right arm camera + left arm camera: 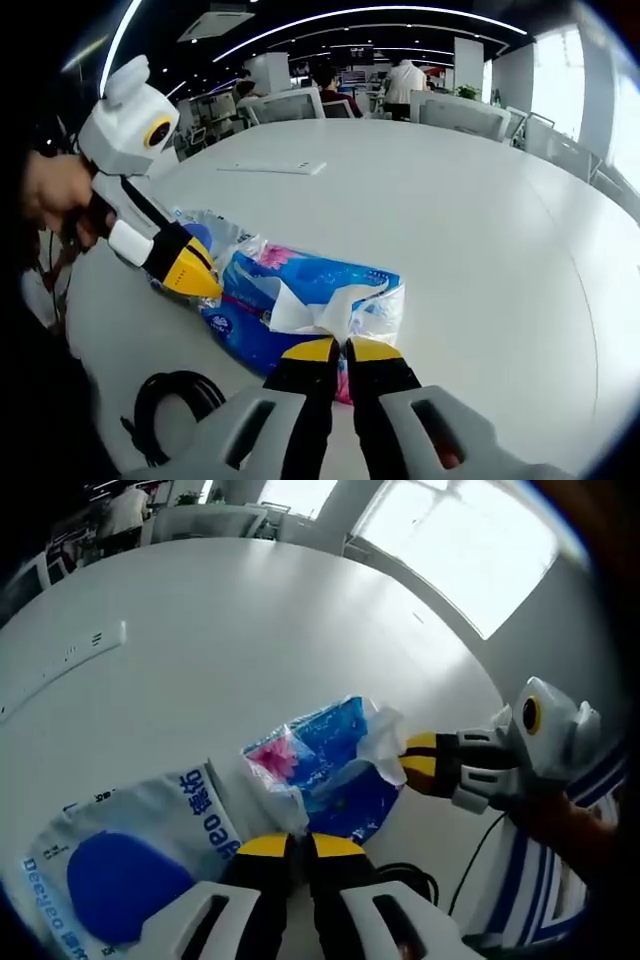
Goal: Arrange the tabletop items into an orderly group along one side of the table until the central work area is clear of visible clutter.
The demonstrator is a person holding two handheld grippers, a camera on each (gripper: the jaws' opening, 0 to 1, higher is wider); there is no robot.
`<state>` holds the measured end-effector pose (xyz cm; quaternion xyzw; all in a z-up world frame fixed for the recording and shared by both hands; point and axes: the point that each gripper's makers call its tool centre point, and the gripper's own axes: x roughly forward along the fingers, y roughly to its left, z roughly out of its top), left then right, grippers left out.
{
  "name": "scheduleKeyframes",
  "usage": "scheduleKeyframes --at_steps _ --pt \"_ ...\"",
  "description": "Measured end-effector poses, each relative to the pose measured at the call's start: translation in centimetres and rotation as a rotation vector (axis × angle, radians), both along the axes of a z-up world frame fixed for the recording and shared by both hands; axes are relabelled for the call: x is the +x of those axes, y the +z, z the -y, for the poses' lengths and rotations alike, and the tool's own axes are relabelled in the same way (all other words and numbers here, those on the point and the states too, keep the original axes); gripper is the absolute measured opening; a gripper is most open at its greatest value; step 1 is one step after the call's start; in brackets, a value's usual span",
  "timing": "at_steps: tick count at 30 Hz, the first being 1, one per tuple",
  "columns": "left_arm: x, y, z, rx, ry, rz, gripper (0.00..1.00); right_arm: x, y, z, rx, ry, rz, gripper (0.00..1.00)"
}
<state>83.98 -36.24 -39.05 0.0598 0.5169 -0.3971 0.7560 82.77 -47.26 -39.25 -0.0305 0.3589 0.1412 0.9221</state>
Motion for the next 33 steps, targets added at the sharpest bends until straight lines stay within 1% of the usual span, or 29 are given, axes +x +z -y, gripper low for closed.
scheduleKeyframes --at_steps 2,4,6,8,10,12,14,17,18,21,25,28,33 --pt "-0.1 0.1 -0.1 0.004 -0.015 0.012 0.08 0.0 -0.1 0.2 -0.010 0.000 0.004 0.03" --pt "-0.1 0.2 -0.2 0.000 -0.019 0.011 0.09 -0.1 0.0 0.2 -0.003 -0.008 0.002 0.10" --pt "-0.3 0.4 -0.2 -0.007 -0.026 0.006 0.13 -0.2 0.1 0.2 -0.005 -0.014 0.003 0.14" --pt "-0.4 0.6 -0.3 -0.005 -0.032 0.022 0.17 -0.3 0.5 0.2 -0.004 -0.021 0.013 0.16" --pt "-0.6 0.9 -0.3 -0.010 -0.037 0.037 0.22 -0.4 0.9 0.1 0.013 -0.036 0.018 0.21" --pt "-0.9 1.2 -0.3 -0.022 -0.041 0.044 0.25 -0.7 1.2 -0.1 0.023 -0.041 0.021 0.24" --pt "-1.7 1.5 -0.2 -0.049 -0.053 0.032 0.26 -0.9 1.5 -0.3 0.017 -0.036 0.031 0.25" --pt "-2.2 1.9 -0.7 -0.062 -0.051 0.059 0.29 -1.3 2.0 -0.8 0.030 -0.035 0.040 0.31" --pt "-2.4 2.0 -0.6 -0.073 -0.052 0.059 0.31 -1.3 1.9 -0.8 0.030 -0.037 0.042 0.32" --pt "-2.9 2.1 -0.9 -0.085 -0.045 0.075 0.36 -1.9 2.6 -1.0 0.031 -0.047 0.055 0.36" --pt "-3.6 2.4 -1.2 -0.088 -0.052 0.089 0.41 -2.6 2.6 -1.2 0.039 -0.057 0.046 0.43" --pt "-4.6 2.4 -1.6 -0.081 -0.067 0.091 0.43 -3.3 2.7 -1.4 0.039 -0.061 0.041 0.46" --pt "-5.9 2.2 -2.0 -0.070 -0.094 0.091 0.45 -4.6 2.7 -2.1 0.034 -0.061 0.017 0.51"
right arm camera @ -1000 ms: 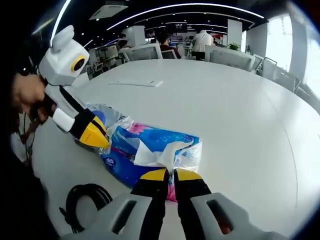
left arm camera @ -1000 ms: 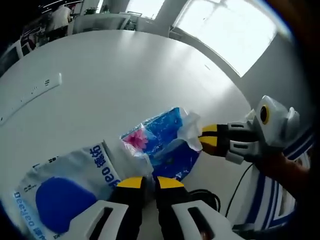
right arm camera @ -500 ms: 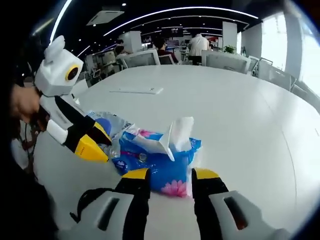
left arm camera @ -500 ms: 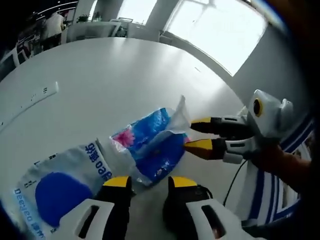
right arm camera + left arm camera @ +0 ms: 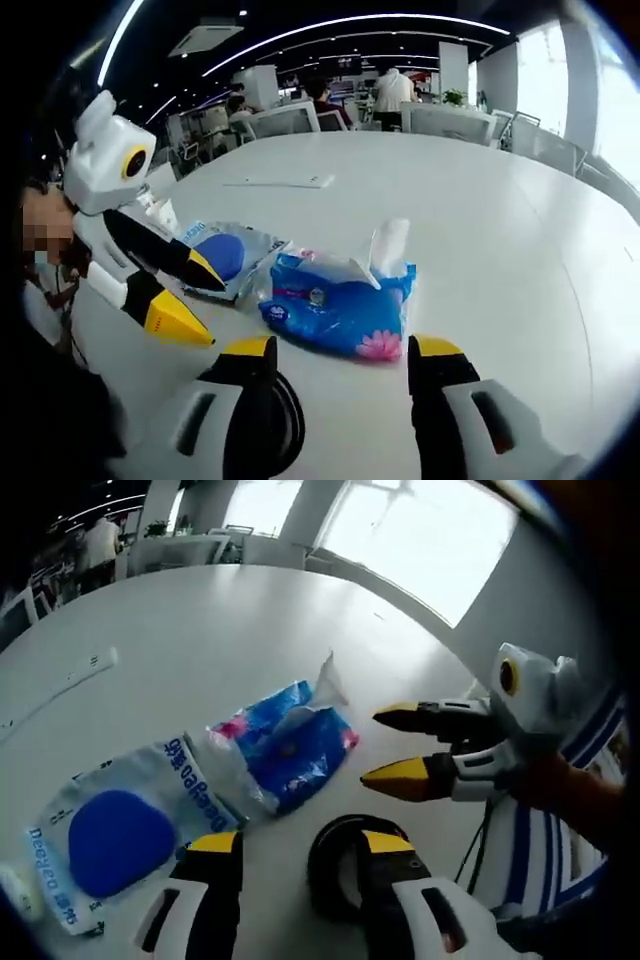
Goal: Arrange the tabletop items into an orderly group along one side of the table until the central work area is clear of visible clutter.
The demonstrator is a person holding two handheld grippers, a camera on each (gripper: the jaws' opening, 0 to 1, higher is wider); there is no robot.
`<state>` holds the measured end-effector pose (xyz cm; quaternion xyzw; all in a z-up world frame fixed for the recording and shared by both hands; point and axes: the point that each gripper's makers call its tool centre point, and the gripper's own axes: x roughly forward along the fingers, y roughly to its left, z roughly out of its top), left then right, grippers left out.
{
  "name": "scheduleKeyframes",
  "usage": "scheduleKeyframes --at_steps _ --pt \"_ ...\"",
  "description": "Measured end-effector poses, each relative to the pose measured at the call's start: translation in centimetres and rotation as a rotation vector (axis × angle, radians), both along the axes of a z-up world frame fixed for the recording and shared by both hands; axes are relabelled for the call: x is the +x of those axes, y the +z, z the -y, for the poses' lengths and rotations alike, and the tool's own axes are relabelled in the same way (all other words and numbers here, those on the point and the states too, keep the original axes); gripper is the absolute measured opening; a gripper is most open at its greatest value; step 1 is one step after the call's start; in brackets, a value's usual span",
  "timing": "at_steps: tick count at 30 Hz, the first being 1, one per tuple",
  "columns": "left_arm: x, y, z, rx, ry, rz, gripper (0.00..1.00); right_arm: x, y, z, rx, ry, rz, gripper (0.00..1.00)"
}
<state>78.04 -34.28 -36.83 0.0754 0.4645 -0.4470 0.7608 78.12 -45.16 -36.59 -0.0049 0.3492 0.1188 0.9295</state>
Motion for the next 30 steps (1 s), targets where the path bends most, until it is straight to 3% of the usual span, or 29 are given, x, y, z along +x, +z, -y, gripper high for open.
scheduleKeyframes --at_steps 7,11,13,16,30 --pt "-2.3 -1.0 -0.4 0.020 -0.028 -0.026 0.45 -2.3 -0.9 -1.1 -0.021 -0.003 -0.067 0.53" --pt "-3.7 -1.9 -0.8 0.037 -0.043 -0.054 0.45 -3.6 -1.5 -2.0 -0.021 0.006 -0.075 0.51" --pt "-4.1 -2.2 -1.0 0.042 -0.046 -0.060 0.45 -4.5 -2.1 -2.5 -0.018 0.004 -0.113 0.50" --pt "-4.8 -2.5 -1.1 0.048 -0.049 -0.071 0.44 -5.2 -2.7 -2.9 -0.035 0.013 -0.115 0.49" --pt "-6.4 -3.7 -1.0 0.060 0.006 -0.126 0.28 -7.6 -4.3 -3.4 0.001 -0.064 -0.169 0.30"
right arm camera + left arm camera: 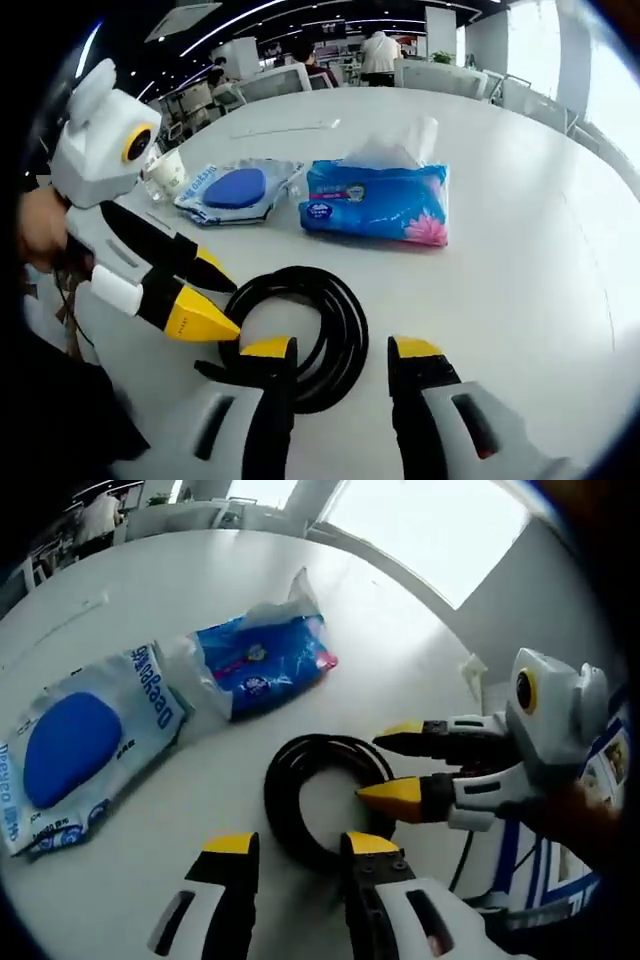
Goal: Arrange the tabletop items into an orderly group along one side of the table until the central work area is clear of visible clutter.
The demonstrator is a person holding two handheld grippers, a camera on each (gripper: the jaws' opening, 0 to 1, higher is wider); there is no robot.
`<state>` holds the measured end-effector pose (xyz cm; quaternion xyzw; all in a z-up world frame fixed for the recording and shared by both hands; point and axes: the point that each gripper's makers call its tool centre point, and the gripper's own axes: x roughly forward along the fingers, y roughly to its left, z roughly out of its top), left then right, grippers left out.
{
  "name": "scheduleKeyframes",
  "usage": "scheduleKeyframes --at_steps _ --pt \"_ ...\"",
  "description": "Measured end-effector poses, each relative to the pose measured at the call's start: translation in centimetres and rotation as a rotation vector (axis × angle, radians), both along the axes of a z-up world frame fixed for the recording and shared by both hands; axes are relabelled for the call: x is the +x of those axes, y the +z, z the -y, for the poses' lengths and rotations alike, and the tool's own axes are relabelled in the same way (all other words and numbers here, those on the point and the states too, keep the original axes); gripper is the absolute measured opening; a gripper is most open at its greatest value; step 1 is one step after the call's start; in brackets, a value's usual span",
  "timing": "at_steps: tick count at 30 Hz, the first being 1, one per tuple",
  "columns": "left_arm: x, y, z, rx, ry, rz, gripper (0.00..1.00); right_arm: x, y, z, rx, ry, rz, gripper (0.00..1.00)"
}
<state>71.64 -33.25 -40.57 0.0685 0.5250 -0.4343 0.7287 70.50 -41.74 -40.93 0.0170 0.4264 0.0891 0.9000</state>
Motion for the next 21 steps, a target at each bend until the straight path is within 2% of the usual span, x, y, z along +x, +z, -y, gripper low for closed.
scheduleKeyframes --at_steps 2,3,4,10,16,21 --pt "0.0 0.0 0.0 0.007 0.007 0.003 0.24 -0.2 -0.1 -0.1 0.008 -0.013 -0.004 0.29" --pt "0.0 -0.1 0.0 0.006 0.008 0.003 0.23 0.1 0.4 -0.1 0.009 -0.021 0.025 0.27" --pt "-0.1 -0.1 0.1 0.006 0.011 -0.001 0.21 0.0 0.3 -0.2 0.022 -0.027 0.010 0.25" --pt "0.3 -0.3 0.1 0.004 0.043 0.012 0.18 0.1 0.1 -0.3 0.002 -0.059 0.018 0.22" --pt "-0.2 -0.4 -0.2 0.003 0.069 -0.017 0.13 0.1 0.3 -0.1 0.020 -0.086 0.021 0.10" --pt "-0.4 0.2 -0.7 -0.007 0.075 -0.010 0.05 0.1 1.2 0.1 0.042 -0.140 0.038 0.03"
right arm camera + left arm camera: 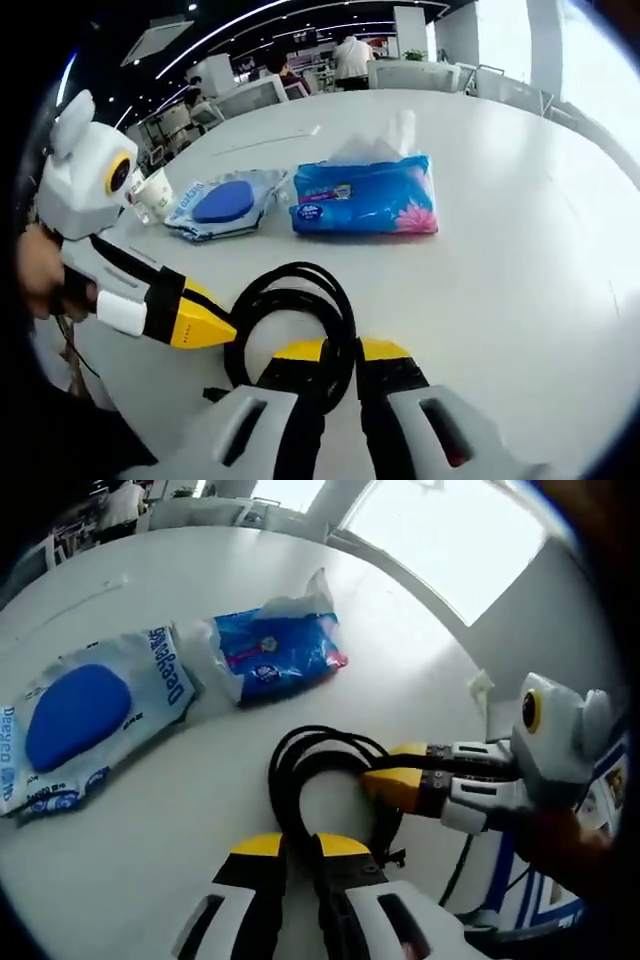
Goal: Arrange the tabletop items into an orderly group along one side of the table until the central work area is clear of visible clutter.
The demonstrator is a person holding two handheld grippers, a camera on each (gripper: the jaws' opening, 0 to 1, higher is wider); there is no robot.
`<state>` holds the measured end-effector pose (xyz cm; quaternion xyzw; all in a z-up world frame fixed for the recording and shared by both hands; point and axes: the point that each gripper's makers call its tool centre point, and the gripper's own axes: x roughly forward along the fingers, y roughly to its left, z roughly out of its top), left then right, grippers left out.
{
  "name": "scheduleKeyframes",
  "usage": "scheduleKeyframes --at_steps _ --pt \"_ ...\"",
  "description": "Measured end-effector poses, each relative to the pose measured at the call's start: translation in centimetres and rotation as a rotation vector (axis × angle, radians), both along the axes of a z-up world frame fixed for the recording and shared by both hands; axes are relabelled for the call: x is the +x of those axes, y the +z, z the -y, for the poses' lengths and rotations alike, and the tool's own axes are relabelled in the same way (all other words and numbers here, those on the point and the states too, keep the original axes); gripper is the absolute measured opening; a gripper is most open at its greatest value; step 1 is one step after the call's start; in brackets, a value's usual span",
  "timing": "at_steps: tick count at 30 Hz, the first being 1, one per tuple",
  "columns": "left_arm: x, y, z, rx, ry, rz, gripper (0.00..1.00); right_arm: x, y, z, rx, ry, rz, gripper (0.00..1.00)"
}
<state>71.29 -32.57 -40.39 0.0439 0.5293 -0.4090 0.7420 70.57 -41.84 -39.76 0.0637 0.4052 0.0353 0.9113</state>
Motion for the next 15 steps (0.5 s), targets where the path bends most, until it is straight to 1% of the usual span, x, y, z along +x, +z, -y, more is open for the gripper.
scheduleKeyframes --at_steps 1,2,3,7,12,14,15 --pt "0.1 0.1 -0.3 0.000 0.005 0.000 0.04 0.0 0.1 -0.2 0.014 -0.005 -0.001 0.01" --pt "0.1 0.4 -0.4 -0.015 0.003 0.001 0.03 0.0 0.3 -0.2 0.011 0.000 0.003 0.00" --pt "-0.1 0.6 -0.6 -0.024 0.015 -0.021 0.03 0.0 0.5 -0.2 0.027 -0.011 0.011 0.00" --pt "0.0 1.2 -1.1 -0.041 0.028 -0.012 0.02 0.1 1.5 -0.6 0.030 -0.010 0.017 0.00" --pt "0.3 2.7 -1.8 -0.078 0.043 0.004 0.02 0.7 2.6 -1.0 0.036 -0.021 0.029 0.00" --pt "0.4 3.2 -2.1 -0.083 0.049 0.004 0.02 0.9 3.4 -1.2 0.037 -0.020 0.030 0.00" --pt "0.4 3.5 -2.3 -0.088 0.053 0.007 0.02 1.2 3.3 -1.3 0.038 -0.019 0.028 0.00"
